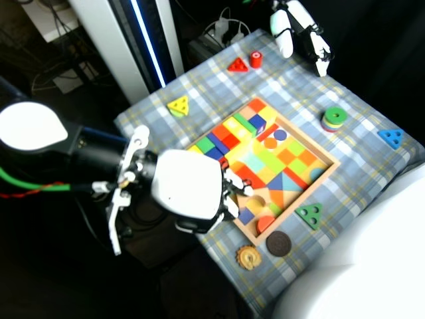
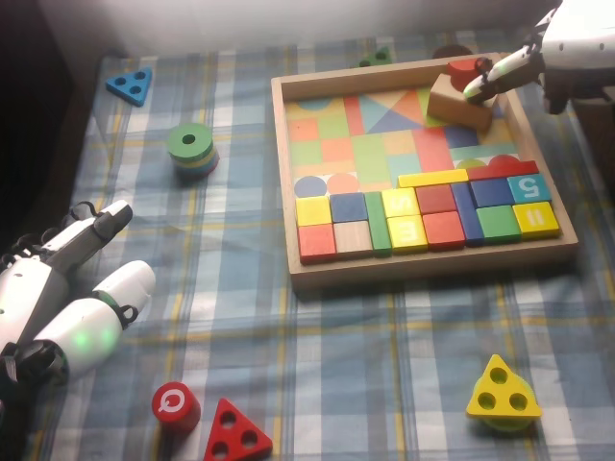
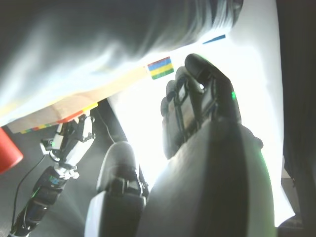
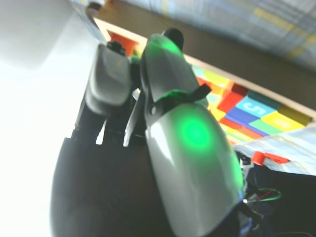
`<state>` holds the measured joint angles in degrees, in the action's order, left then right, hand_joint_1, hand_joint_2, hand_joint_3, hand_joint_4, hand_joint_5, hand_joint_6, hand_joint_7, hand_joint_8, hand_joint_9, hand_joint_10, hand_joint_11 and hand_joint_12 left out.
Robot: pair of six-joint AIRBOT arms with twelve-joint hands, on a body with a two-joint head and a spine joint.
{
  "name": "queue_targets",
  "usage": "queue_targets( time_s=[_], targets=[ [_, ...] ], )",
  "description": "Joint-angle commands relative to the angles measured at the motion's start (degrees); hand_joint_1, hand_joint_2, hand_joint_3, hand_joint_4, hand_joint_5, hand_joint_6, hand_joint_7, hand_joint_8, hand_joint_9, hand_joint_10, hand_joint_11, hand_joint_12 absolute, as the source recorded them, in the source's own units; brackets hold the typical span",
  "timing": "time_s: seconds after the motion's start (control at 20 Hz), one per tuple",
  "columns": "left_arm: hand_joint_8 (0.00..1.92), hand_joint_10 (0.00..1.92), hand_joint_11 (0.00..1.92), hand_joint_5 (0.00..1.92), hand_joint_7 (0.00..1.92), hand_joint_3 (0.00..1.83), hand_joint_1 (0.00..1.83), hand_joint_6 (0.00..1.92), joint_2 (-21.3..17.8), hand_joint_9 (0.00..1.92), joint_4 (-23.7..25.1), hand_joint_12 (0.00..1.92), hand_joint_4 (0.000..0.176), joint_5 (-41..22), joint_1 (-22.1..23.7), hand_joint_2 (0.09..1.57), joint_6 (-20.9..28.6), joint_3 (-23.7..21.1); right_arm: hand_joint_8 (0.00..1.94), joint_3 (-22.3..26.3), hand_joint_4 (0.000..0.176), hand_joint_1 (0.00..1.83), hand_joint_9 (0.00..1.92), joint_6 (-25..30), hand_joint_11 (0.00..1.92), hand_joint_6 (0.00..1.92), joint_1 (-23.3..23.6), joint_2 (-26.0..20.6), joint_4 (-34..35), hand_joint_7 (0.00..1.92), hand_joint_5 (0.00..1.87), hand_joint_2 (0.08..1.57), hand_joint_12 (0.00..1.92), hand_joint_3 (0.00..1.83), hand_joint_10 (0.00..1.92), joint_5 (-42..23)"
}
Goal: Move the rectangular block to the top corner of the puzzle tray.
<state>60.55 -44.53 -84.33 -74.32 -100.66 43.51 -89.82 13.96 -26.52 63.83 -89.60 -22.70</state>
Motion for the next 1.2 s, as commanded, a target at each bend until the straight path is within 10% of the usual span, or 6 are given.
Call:
queue_targets(
  time_s=[0.0, 0.3, 0.55, 0.7, 1.15],
  targets=[
    [0.0, 0.01, 0.0, 0.34, 0.36, 0.0, 0.2, 0.0, -0.1, 0.3, 2.6, 0.87, 0.035, -6.1, 0.3, 1.38, 0.3, 0.0, 1.86, -0.6, 0.039, 1.67, 1.49, -0.6, 1.55, 0.0, 0.0, 0.2, -0.1, 1.08, 0.49, 1.16, 1.92, 0.0, 1.92, 1.7],
    [0.0, 0.01, 0.0, 0.34, 0.36, 0.0, 0.21, 0.0, -0.2, 0.3, 2.6, 0.88, 0.027, -6.1, 0.3, 1.38, 0.3, 0.1, 1.94, -2.8, 0.0, 1.7, 1.44, -0.6, 1.49, 0.0, 0.0, 1.8, -0.1, 1.2, 0.44, 1.17, 1.92, 0.0, 1.92, 2.0],
    [0.0, 0.0, 0.0, 0.33, 0.36, 0.0, 0.21, 0.0, -0.2, 0.3, 2.6, 0.87, 0.033, -6.2, 0.3, 1.37, 0.3, 0.0, 1.94, -4.3, 0.037, 1.64, 1.34, -0.6, 1.43, 0.0, 0.0, 3.1, 0.1, 1.11, 0.41, 1.18, 1.92, 0.0, 1.92, 2.0],
    [0.0, 0.01, 0.0, 0.35, 0.37, 0.0, 0.22, 0.0, -0.2, 0.31, 2.6, 0.94, 0.029, -6.2, 0.3, 1.37, 0.3, 0.0, 1.94, -5.2, 0.0, 1.68, 1.38, -0.6, 1.47, 0.0, 0.0, 3.3, 0.7, 1.16, 0.4, 1.17, 1.92, 0.0, 1.92, 2.1],
    [0.0, 0.01, 0.0, 0.34, 0.37, 0.0, 0.2, 0.0, -0.1, 0.32, 2.6, 0.94, 0.031, -6.2, 0.3, 1.37, 0.4, 0.0, 1.94, -7.9, 0.0, 1.72, 1.37, -0.6, 1.44, 0.01, 0.0, 5.2, 2.1, 1.17, 0.43, 1.15, 1.92, 0.0, 1.92, 2.1]
  ],
)
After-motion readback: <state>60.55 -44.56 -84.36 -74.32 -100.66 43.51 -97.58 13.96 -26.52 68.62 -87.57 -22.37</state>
